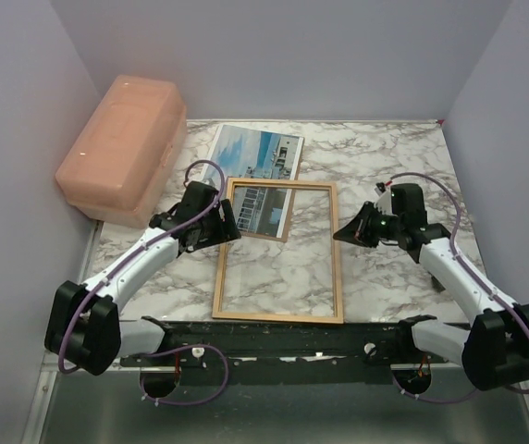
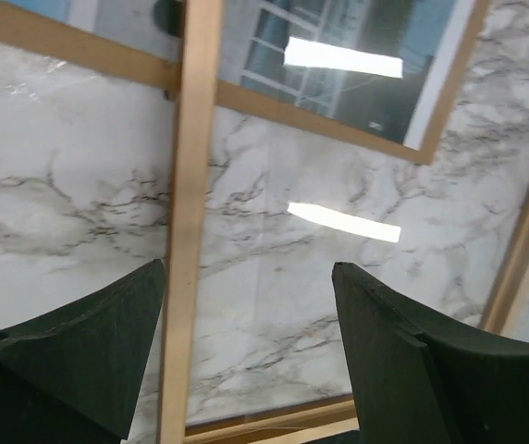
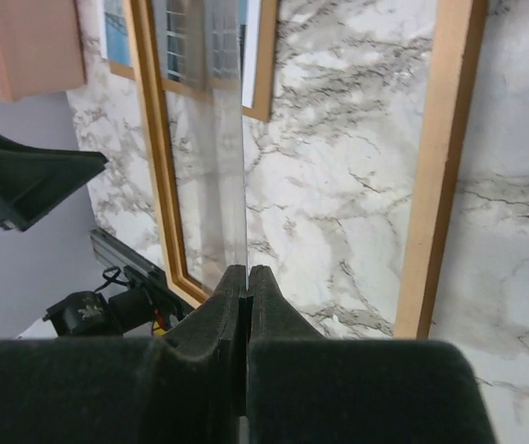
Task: Put the photo into the frame
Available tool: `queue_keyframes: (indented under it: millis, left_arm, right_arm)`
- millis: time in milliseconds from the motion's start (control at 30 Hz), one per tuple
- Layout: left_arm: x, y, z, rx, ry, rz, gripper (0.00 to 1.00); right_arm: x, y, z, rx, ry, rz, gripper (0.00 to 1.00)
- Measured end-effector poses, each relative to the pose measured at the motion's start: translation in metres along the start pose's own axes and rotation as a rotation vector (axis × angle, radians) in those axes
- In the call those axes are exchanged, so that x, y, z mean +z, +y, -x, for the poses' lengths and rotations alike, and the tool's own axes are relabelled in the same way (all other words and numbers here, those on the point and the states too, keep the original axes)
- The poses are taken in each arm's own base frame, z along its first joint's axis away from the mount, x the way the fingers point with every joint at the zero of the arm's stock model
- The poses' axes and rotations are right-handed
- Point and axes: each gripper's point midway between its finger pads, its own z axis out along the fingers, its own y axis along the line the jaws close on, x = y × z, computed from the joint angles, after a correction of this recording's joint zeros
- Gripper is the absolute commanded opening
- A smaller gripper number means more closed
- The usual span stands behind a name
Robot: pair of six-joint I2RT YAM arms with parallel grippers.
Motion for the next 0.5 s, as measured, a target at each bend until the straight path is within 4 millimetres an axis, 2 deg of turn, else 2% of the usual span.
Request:
queue_keyframes:
  millis: [133, 233, 367, 500]
  left_arm:
    - [0.004, 0.031, -0.006, -0.015, 0.018, 0.142, 0.69]
    - [0.016, 0.050, -0.018, -0.017, 0.075, 0.230, 0.62]
    - [0.031, 0.064, -0.033, -0.018, 0.146, 0.285, 0.51]
    - [0.038, 0.069, -0.041, -0.018, 0.171, 0.301, 0.46]
  right_arm:
    - [-0.011, 0.019, 0.010, -0.029, -0.027, 0.038, 0.01]
    - [-0.018, 0.031, 0.016, -0.046, -0.042, 0.059, 0.00]
    - [-0.023, 0.039, 0.018, -0.055, -0.046, 0.076, 0.01]
    - [-0.023, 0.040, 0.016, -0.051, -0.036, 0.081, 0.01]
